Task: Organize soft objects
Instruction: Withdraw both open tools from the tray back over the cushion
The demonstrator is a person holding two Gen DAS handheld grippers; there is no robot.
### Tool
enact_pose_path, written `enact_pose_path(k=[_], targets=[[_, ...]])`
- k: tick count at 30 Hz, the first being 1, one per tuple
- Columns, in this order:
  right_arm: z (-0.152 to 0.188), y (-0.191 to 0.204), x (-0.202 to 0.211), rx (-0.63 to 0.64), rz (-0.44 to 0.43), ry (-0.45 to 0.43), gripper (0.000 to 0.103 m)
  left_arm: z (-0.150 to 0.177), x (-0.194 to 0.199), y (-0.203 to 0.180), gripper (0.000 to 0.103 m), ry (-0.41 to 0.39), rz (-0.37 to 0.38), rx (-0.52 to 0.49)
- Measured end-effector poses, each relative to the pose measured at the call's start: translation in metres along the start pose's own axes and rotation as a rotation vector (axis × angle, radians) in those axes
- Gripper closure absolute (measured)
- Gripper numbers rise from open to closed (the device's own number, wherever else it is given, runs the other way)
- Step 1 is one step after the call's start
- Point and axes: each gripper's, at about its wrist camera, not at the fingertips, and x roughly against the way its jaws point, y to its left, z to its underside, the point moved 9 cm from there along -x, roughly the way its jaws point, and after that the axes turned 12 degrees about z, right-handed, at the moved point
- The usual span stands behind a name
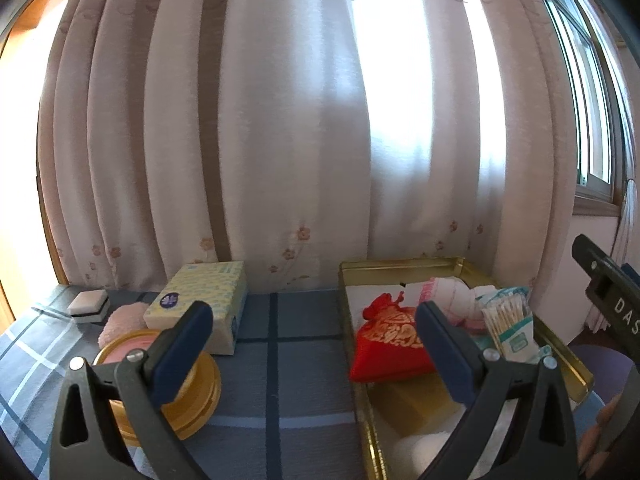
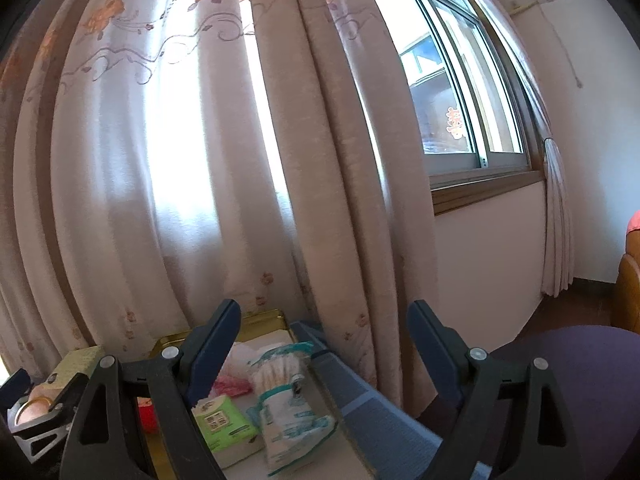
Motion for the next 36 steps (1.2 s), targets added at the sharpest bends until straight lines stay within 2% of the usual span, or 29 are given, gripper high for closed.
enact_pose_path(k=[6, 21, 36], targets=[[0.002, 0.022, 0.017, 0.037, -0.024, -0.034, 0.016, 0.001, 0.006, 0.012, 0.001, -0.002, -0.015, 0.008], [0.015, 0.062, 0.043, 0.024, -0.112, -0.020, 0.016, 0.004, 0.023, 0.057, 0.001, -0.011, -0.072, 0.025], [0.036, 0.135, 0.074, 0.077, -0.225, 0.016, 0.016, 0.005, 0.048, 0.149, 0.001, -0.022, -0.197, 0.066]])
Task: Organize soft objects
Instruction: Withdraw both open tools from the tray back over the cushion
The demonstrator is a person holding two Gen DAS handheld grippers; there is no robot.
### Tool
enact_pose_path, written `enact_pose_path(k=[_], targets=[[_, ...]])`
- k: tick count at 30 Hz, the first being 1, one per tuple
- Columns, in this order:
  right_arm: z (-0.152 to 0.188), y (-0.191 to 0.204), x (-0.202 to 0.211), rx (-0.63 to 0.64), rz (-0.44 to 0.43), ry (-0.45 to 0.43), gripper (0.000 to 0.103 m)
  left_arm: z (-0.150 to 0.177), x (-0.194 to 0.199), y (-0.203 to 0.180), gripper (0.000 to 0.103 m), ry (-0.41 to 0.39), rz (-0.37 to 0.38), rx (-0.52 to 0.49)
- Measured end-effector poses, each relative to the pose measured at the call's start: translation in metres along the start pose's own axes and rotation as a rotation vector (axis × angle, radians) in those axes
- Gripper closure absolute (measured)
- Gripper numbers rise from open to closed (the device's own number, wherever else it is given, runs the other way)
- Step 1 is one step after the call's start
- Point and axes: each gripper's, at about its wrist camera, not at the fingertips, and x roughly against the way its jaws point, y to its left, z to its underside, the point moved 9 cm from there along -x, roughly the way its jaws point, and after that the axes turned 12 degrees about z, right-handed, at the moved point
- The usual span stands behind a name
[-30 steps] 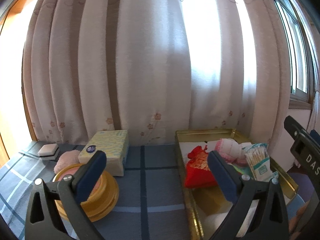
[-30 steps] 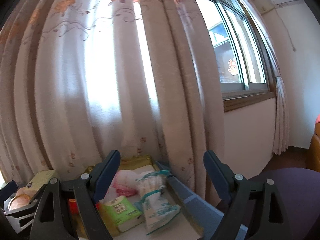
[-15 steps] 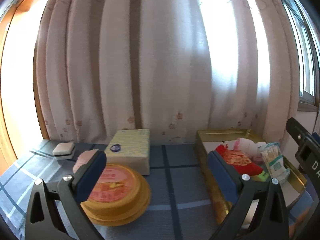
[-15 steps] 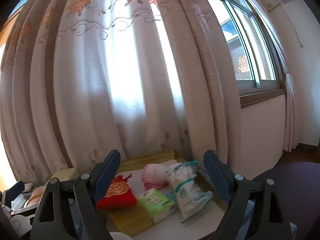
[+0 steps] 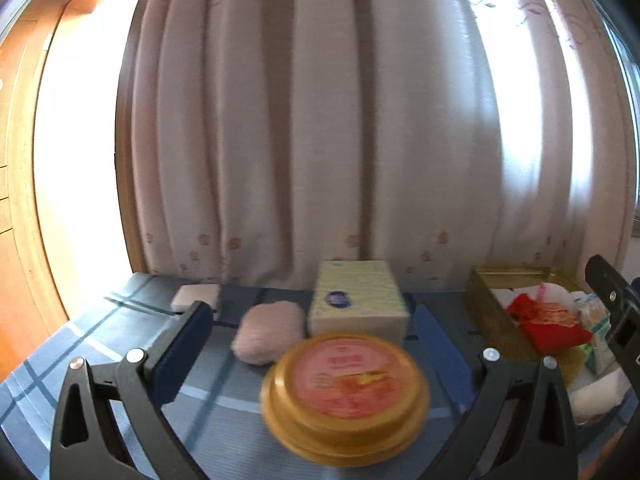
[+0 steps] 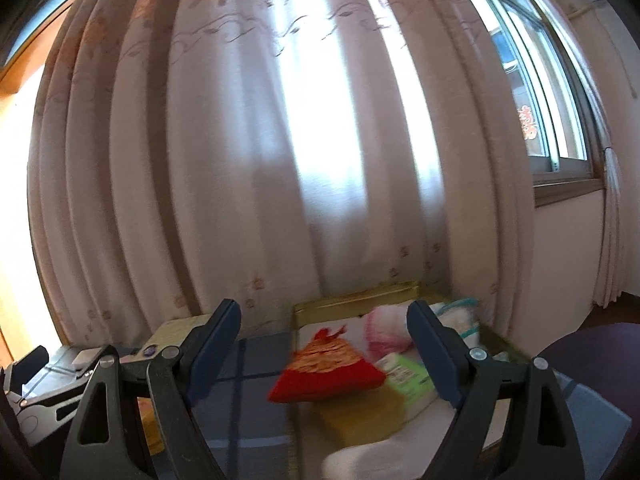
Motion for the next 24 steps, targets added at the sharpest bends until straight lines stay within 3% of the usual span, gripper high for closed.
enact_pose_path(k=[15, 24], targets=[[0.021, 0.097, 0.017, 0.100, -0.109, 0.038, 0.016, -0.002, 0.007, 0.064, 0.003, -0.003, -0.068, 0.002], [0.039, 0.158, 0.023, 0.169, -0.191, 0.081, 0.016, -0.003, 0.017, 0.130, 0.003, 0.001, -0.148, 0.013]])
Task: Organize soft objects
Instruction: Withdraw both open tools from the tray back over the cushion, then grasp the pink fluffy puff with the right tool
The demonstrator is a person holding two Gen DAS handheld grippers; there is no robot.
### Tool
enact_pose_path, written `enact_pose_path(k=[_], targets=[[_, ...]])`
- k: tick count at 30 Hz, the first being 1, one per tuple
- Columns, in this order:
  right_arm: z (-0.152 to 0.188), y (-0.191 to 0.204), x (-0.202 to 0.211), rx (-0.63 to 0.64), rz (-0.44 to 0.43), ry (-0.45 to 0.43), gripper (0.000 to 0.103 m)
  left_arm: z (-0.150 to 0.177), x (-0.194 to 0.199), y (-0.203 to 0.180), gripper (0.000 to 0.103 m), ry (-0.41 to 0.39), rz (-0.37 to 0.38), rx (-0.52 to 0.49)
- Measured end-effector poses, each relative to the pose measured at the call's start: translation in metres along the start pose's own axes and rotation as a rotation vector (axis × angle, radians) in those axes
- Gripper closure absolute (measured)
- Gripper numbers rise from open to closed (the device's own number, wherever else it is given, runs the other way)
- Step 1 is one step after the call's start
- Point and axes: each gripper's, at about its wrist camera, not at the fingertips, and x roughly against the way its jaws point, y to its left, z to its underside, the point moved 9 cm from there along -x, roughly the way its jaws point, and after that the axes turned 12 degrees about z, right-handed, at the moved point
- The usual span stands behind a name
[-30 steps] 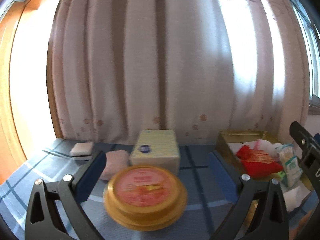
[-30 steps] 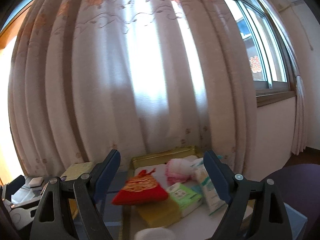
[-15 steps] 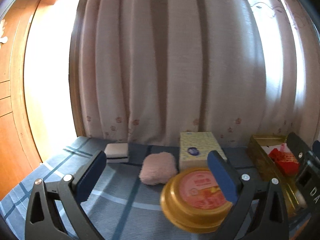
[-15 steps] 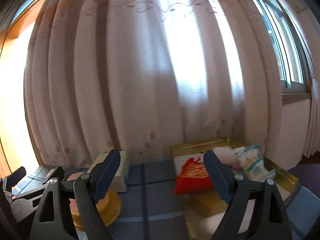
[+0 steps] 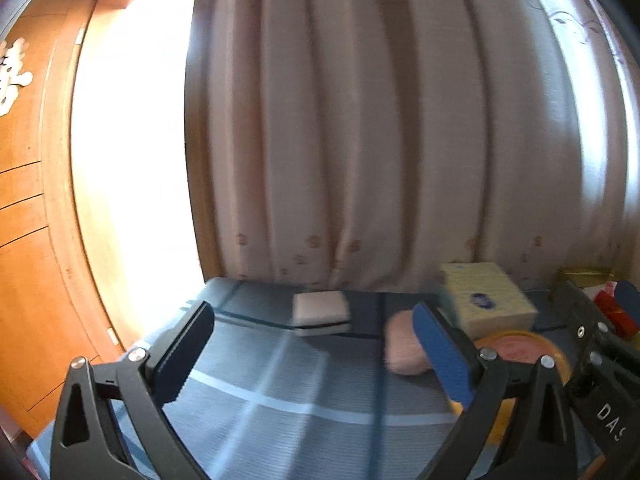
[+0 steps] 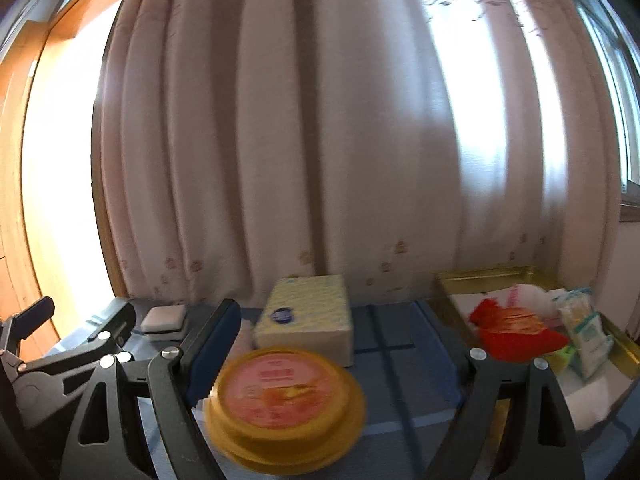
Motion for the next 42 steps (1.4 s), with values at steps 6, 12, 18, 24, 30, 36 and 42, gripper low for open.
enact_pose_path(k=[6, 12, 18, 24, 30, 36, 42], targets=[[0.004, 0.050, -0.008, 0.047, -0.050, 0.024, 0.016, -0.005, -0.004, 0.045, 0.003, 0.003, -0.102, -0.014], [0.007, 0.087, -0.020, 0.082, -0.058, 0.061, 0.016, -0.005, -0.016, 0.095, 0.003, 0.034, -0.203, 0.075], [0.018, 0.122, -0.045, 0.142, -0.047, 0.166, 0.016, -0.003, -0.017, 0.108, 0.003, 0.031, -0.235, 0.110], [0.029, 0.138, -0.065, 0.165, -0.017, 0.244, 0.016, -0.003, -0.029, 0.114, 0.001, 0.062, -0.224, 0.122], [0.035, 0.145, -0.078, 0.185, 0.042, 0.298, 0.016, 0.012, -0.043, 0.139, 0.001, 0.140, -0.196, 0.256], [0.048, 0.145, -0.096, 0.189, 0.100, 0.392, 0.016, 0.028, -0.043, 0.172, 0.001, 0.158, -0.215, 0.438], [0.062, 0.153, -0.114, 0.218, 0.118, 0.482, 0.017, 0.026, -0.037, 0.170, 0.001, 0.132, -0.219, 0.442]])
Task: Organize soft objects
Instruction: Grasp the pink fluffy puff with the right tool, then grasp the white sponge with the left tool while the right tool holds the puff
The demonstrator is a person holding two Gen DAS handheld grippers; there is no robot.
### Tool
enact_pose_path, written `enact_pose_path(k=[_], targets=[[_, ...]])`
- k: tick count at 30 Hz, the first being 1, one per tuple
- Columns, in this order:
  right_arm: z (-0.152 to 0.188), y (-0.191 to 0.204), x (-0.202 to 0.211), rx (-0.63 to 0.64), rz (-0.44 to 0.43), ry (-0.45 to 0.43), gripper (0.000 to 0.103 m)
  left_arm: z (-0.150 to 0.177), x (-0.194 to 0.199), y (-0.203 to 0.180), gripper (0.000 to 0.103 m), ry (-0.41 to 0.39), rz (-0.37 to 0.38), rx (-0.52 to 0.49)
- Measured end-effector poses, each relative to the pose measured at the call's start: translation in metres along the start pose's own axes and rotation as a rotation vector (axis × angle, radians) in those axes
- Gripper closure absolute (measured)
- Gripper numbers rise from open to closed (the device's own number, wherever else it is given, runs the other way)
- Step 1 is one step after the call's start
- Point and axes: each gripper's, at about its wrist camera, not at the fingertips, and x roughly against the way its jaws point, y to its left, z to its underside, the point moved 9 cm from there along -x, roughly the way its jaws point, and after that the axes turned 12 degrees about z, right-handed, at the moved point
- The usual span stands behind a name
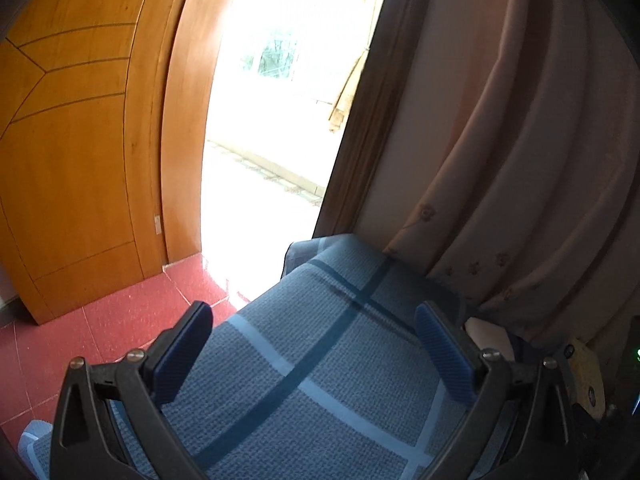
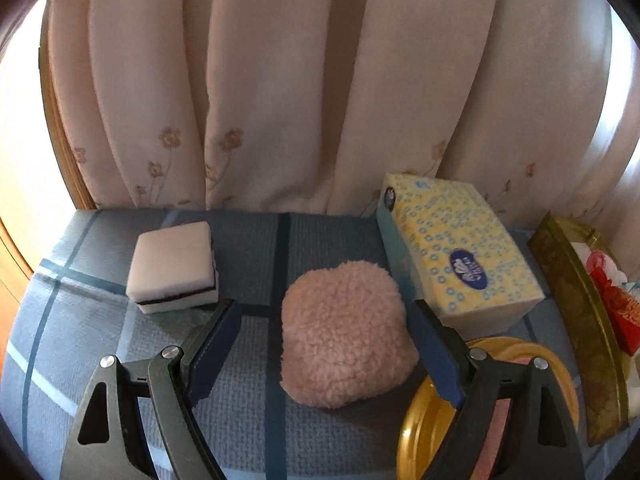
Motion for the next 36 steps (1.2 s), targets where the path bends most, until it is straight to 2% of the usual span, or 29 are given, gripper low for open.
enact_pose_path(k=[6, 8, 13, 17, 20, 21, 24, 31, 36], targets=[[0.001, 0.006, -0.018, 0.018, 0.027, 0.072, 0.017, -0.003, 0.008, -0.006, 0.001, -0.040, 0.011, -0.034], [0.002, 0.008, -0.020, 0.039, 0.032, 0.081, 0.021, -0.004, 0.011, -0.009, 0.001, -0.049, 0.012, -0.047], [0.001, 0.013, -0.017, 0.069, 0.012, 0.070, 0.060, -0.006, 0.015, -0.017, 0.001, -0.070, 0.018, -0.082], [0.000, 0.007, -0.016, 0.049, -0.004, 0.062, 0.068, -0.006, 0.016, -0.020, 0.001, -0.075, 0.022, -0.099], [0.001, 0.001, -0.012, 0.016, -0.019, 0.045, 0.078, -0.007, 0.017, -0.023, 0.001, -0.080, 0.027, -0.113], [0.002, -0.002, -0.006, 0.005, -0.025, 0.030, 0.082, -0.006, 0.017, -0.024, 0.001, -0.082, 0.029, -0.119], [-0.001, -0.006, 0.008, -0.013, -0.047, -0.025, 0.083, -0.006, 0.018, -0.028, 0.001, -0.085, 0.036, -0.140], [-0.013, -0.004, 0.063, 0.017, -0.095, -0.279, 0.083, -0.003, 0.017, -0.040, 0.001, -0.077, 0.058, -0.191], [-0.020, -0.025, 0.076, -0.038, -0.164, -0.339, 0.083, 0.002, 0.012, -0.053, 0.001, -0.045, 0.062, -0.262]])
